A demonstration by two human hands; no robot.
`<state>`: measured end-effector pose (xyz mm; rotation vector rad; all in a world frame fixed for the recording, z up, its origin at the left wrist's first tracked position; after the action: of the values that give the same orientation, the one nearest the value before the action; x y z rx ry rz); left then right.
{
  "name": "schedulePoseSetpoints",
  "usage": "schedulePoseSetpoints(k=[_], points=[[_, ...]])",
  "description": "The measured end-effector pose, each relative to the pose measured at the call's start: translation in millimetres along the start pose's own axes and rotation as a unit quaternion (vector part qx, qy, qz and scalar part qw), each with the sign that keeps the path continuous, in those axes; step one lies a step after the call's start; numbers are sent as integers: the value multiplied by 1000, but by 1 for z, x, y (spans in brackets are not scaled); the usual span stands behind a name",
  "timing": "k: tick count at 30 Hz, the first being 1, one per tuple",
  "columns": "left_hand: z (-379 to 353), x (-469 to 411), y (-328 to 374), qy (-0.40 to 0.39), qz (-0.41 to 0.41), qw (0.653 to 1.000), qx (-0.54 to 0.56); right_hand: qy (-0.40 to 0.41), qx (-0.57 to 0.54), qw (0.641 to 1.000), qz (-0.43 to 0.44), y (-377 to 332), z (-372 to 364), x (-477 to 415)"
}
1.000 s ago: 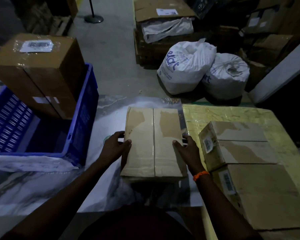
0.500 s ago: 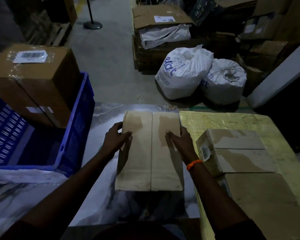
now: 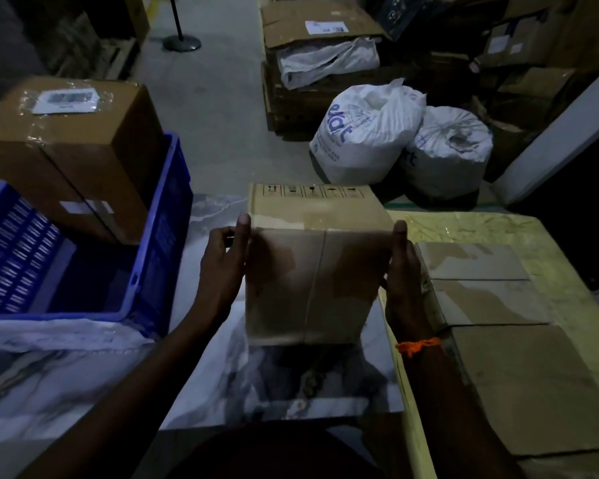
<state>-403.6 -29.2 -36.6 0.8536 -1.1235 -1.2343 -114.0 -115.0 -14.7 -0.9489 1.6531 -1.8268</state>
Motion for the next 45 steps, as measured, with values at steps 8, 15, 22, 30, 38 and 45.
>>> schedulePoseSetpoints(k=[8,15,22,30,38,45], points=[[4,56,-7,6,-54,997,-57,14,-24,999,17,24,35,36],[8,71,-14,16,-117,988,-95,-9,76,992,104,10,35,48],[-15,59,65,17,-347,860,-373,-117,387,844,351,-38,-34,53],[-45,43,58,-45,-369,798,-475,-158,500,797,299,-16,-54,40],[-39,55,54,-74,-392,782,-479,-225,485,768,353,-18,-41,59],[-28,95,38,-101,-453,776,-428,-209,413,787,408,-11,3,95]])
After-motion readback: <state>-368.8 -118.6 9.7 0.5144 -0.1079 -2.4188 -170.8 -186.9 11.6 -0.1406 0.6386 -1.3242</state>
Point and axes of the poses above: each hand's wrist, its own x-axis away from the middle knuckle, its own z-axis out of the back of the hand, y = z × x, the point moved 6 cm from there along -x, towards the middle knuckle, and after that the axes turned 10 degrees about -x, right-handed, at the moved point
